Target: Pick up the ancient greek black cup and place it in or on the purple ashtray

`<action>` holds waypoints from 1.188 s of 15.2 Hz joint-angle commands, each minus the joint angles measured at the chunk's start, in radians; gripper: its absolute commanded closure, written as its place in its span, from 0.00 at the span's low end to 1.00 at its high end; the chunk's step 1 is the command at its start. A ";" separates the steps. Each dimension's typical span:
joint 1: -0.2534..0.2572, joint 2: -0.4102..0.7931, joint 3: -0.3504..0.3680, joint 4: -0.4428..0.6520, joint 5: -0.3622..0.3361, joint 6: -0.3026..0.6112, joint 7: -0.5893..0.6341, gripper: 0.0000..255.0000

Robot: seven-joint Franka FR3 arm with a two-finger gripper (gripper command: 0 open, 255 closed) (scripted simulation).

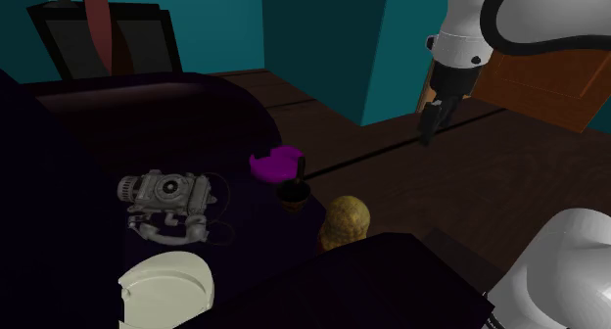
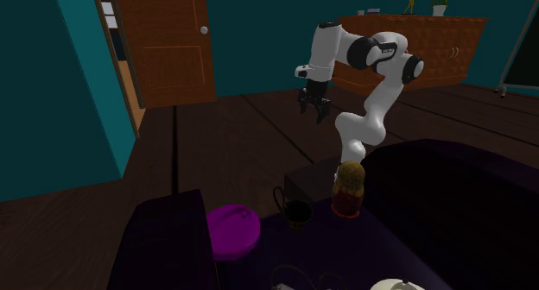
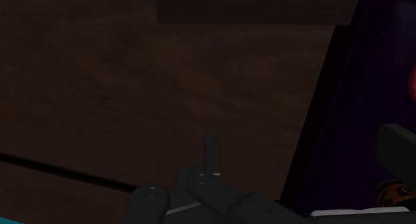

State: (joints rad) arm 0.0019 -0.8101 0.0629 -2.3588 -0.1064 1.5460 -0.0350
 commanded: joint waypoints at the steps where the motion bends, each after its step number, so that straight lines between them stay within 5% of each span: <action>1: 0.000 0.000 0.000 0.000 0.000 0.000 0.000 0.00; 10: -0.008 0.175 0.117 -0.042 0.136 0.277 0.276 0.00; 18: -0.031 0.411 0.218 0.023 0.190 0.520 0.505 0.00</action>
State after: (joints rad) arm -0.0266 -0.4359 0.2651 -2.3481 0.0797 2.0290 0.4337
